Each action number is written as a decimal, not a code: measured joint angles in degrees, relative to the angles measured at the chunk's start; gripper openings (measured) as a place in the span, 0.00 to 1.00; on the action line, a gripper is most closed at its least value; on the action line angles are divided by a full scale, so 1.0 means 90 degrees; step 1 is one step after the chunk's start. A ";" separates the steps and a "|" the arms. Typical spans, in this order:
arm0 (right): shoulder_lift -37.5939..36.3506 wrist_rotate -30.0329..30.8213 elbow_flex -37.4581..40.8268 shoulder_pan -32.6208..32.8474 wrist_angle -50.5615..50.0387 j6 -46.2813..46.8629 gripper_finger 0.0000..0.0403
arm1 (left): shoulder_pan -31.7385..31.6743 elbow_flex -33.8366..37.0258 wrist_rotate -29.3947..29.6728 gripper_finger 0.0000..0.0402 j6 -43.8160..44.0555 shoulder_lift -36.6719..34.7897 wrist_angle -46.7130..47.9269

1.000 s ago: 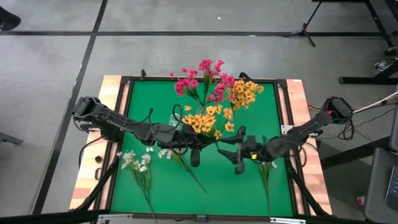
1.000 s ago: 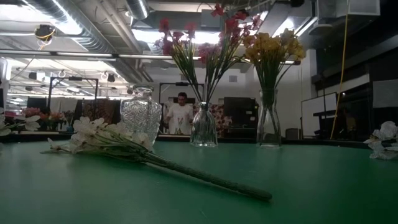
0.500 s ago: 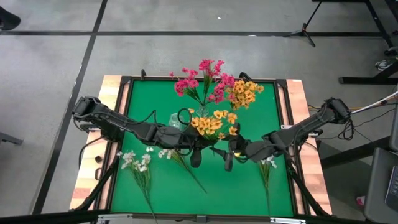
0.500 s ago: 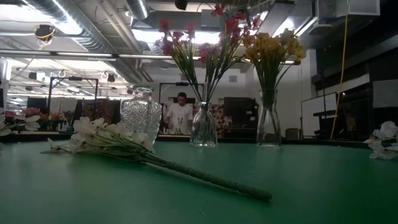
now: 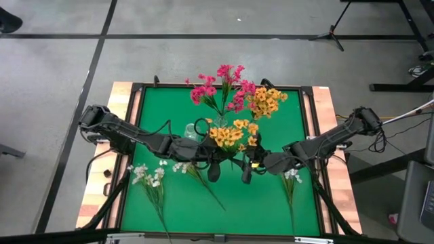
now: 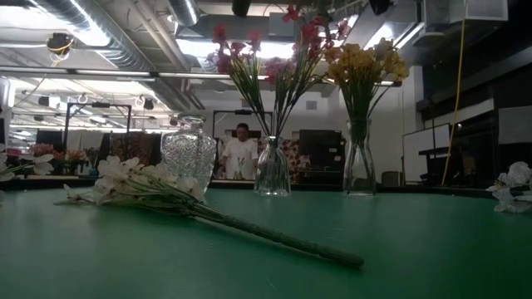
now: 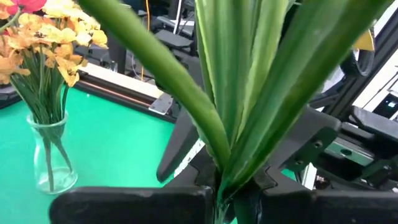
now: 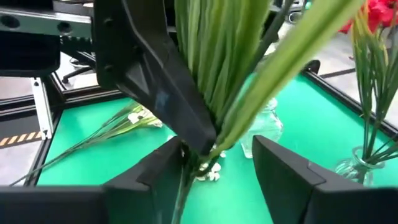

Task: Sort flowers into vase by color
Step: Put the yellow flower into the right transparent vase

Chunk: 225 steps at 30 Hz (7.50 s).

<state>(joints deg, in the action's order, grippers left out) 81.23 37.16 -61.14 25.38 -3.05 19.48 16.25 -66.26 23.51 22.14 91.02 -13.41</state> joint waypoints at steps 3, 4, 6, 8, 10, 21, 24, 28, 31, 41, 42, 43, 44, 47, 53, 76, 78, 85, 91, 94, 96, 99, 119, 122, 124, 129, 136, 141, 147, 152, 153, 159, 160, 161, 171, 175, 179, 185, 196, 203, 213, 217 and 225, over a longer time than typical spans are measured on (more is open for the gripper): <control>0.0068 -0.0132 0.0000 -0.0074 0.0005 0.0052 0.41 | -0.0002 0.0000 0.0021 0.05 -0.0001 0.0000 0.0016; 0.0097 -0.0149 0.0000 -0.0077 0.0021 0.0052 0.38 | -0.0004 0.0000 0.0017 0.05 0.0004 0.0000 0.0032; 0.0125 -0.0147 0.0000 -0.0072 0.0012 0.0054 0.32 | -0.0005 0.0000 0.0022 0.05 0.0027 0.0000 0.0146; 0.0129 -0.0147 0.0000 -0.0067 -0.0002 0.0054 0.24 | -0.0007 0.0000 0.0039 0.05 0.0034 0.0000 0.0241; 0.0129 -0.0151 0.0000 -0.0067 -0.0004 0.0099 0.15 | -0.0012 0.0000 0.0070 0.05 0.0065 0.0000 0.0305; 0.0129 0.0159 0.0005 -0.0064 -0.0048 0.0500 0.03 | -0.0012 -0.0002 0.0204 0.12 -0.0039 0.0000 0.0361; 0.0127 0.0213 0.0005 -0.0063 -0.0030 0.0574 0.04 | -0.0007 -0.0002 0.0185 0.19 -0.0105 0.0000 0.0377; 0.0127 0.0262 0.0005 -0.0065 -0.0042 0.0637 0.02 | -0.0004 -0.0002 0.0159 0.31 -0.0179 0.0000 0.0407; 0.0122 0.0405 0.0005 -0.0067 -0.0019 0.0645 0.02 | -0.0006 -0.0002 0.0168 0.41 -0.0176 0.0000 0.0430; -0.0400 0.1438 0.0005 -0.0079 -0.0604 0.0671 0.02 | 0.0054 0.0001 0.0185 0.55 -0.0173 -0.0265 0.0640; -0.0534 0.1582 0.0005 -0.0081 -0.0797 0.0686 0.02 | 0.0056 0.0002 0.0185 0.55 -0.0178 -0.0320 0.0671; -0.0691 0.1712 0.0005 -0.0081 -0.1007 0.0736 0.02 | 0.0054 0.0002 0.0199 0.55 -0.0177 -0.0359 0.0688; -0.0830 0.1885 0.0007 -0.0077 -0.1161 0.0806 0.02 | 0.0052 0.0000 0.0226 0.55 -0.0175 -0.0408 0.0729; -0.1267 0.2521 0.0055 -0.0010 -0.1498 0.0781 0.02 | 0.0084 0.0000 0.0282 0.54 -0.0225 -0.0423 0.0777; -0.2018 0.3675 0.0838 0.0497 -0.1435 0.0462 0.02 | 0.0301 0.0000 0.0309 0.53 -0.0703 -0.0418 0.0703; -0.2769 0.5534 0.4765 0.0430 0.2872 0.1194 0.02 | 0.0637 0.0000 0.1168 0.53 -0.1482 -0.0418 0.0382; -0.2768 0.5536 0.4770 0.0250 0.2895 0.1391 0.02 | 0.0637 0.0000 0.1171 0.53 -0.1486 -0.0418 0.0379; -0.3085 0.4462 0.4770 -0.0337 0.4035 -0.0133 0.02 | 0.0639 0.0000 0.1173 0.53 -0.1487 -0.0418 0.0468; -0.4169 0.3623 0.4770 -0.0315 0.5507 -0.3459 0.02 | 0.0639 0.0000 0.1171 0.53 -0.1487 -0.0418 0.0621; -0.5188 0.3766 0.4802 -0.0104 0.5470 -0.4207 0.02 | 0.0644 0.0000 0.1171 0.53 -0.1487 -0.0418 0.0691; -0.5801 0.3537 0.4893 0.0064 0.5347 -0.4586 0.02 | 0.0645 0.0000 0.1169 0.53 -0.1487 -0.0415 0.0760; -0.6678 0.3420 0.5221 0.0345 0.5333 -0.4942 0.02 | 0.0647 0.0000 0.1171 0.53 -0.1485 -0.0415 0.0826; -0.6747 0.1395 0.6675 -0.1269 0.6186 -0.4010 0.02 | 0.0729 0.0000 0.1174 0.53 -0.1952 -0.0445 0.0803; -0.6495 0.1114 0.6463 -0.1409 0.5468 -0.3643 0.02 | 0.0814 0.0000 0.1166 0.53 -0.2026 -0.0543 0.0848; -0.6337 0.0920 0.6358 -0.1513 0.5258 -0.3348 0.02 | 0.0853 0.0000 0.1166 0.53 -0.2028 -0.0657 0.0853; -0.6038 0.0794 0.6360 -0.1893 0.5641 -0.3269 0.02 | 0.0978 -0.0002 0.1181 0.53 -0.2027 -0.0971 0.1044; -0.5456 0.0266 0.6356 -0.2473 0.5702 -0.2651 0.02 | 0.1047 -0.0002 0.1180 0.53 -0.2031 -0.1137 0.1069; -0.4761 0.0016 0.6353 -0.2719 0.6347 -0.2478 0.02 | 0.1055 -0.0002 0.1290 0.53 -0.2031 -0.1139 0.1097; -0.3989 -0.0250 0.6353 -0.2921 0.6848 -0.2352 0.02 | 0.1052 -0.0002 0.1321 0.53 -0.2043 -0.1168 0.1113; -0.3617 -0.0232 0.6353 -0.2909 0.7000 -0.2338 0.02 | 0.1052 -0.0002 0.1321 0.53 -0.2045 -0.1168 0.1118; -0.3584 -0.0191 0.6353 -0.2910 0.7007 -0.2338 0.02 | 0.1048 -0.0002 0.1321 0.53 -0.2045 -0.1168 0.1115; -0.3567 -0.0076 0.6353 -0.2908 0.6996 -0.2446 0.02 | 0.1050 -0.0002 0.1321 0.53 -0.2043 -0.1168 0.1113; -0.3567 -0.0051 0.6353 -0.2908 0.6983 -0.2494 0.02 | 0.1050 -0.0002 0.1321 0.53 -0.2043 -0.1168 0.1115; -0.3567 -0.0017 0.6353 -0.2908 0.6948 -0.2512 0.02 | 0.1045 -0.0002 0.1321 0.53 -0.2043 -0.1168 0.1118; -0.3535 -0.0011 0.6353 -0.2908 0.6437 -0.2205 0.02 | 0.1042 -0.0002 0.1379 0.53 -0.2079 -0.1168 0.1110; -0.3538 0.0176 0.6351 -0.2908 0.6536 -0.2189 0.03 | 0.1042 -0.0002 0.1380 0.53 -0.2082 -0.1168 0.1104; -0.3488 0.0311 0.6351 -0.2921 0.6392 -0.2100 0.03 | 0.1042 -0.0002 0.1382 0.53 -0.2095 -0.1168 0.1103; -0.3174 0.0012 0.6351 -0.3380 0.6394 -0.1540 0.04 | 0.1042 -0.0002 0.1501 0.53 -0.2150 -0.1168 0.1105; -0.2763 -0.0982 0.6351 -0.3783 0.6424 -0.0873 0.21 | 0.1000 -0.0002 0.1503 0.53 -0.2156 -0.1168 0.1106; -0.2764 -0.1085 0.6166 -0.3783 0.6311 -0.1074 0.27 | 0.0914 -0.0002 0.1507 0.53 -0.2145 -0.1168 0.1106; -0.2793 -0.1028 0.5633 -0.3780 0.4891 -0.1046 0.39 | 0.0916 -0.0002 0.1508 0.53 -0.2002 -0.1168 0.1106; -0.3001 -0.1028 0.5549 -0.3780 0.4615 -0.1083 0.46 | 0.0916 -0.0002 0.1507 0.53 -0.2002 -0.1168 0.1106; -0.3963 -0.1025 0.5527 -0.3776 0.3551 -0.1006 0.62 | 0.0916 -0.0002 0.1649 0.53 -0.1988 -0.1168 0.1106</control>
<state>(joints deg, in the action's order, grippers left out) 45.56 27.93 -11.40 -8.61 28.91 10.42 24.49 -66.28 38.35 4.24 80.51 -3.46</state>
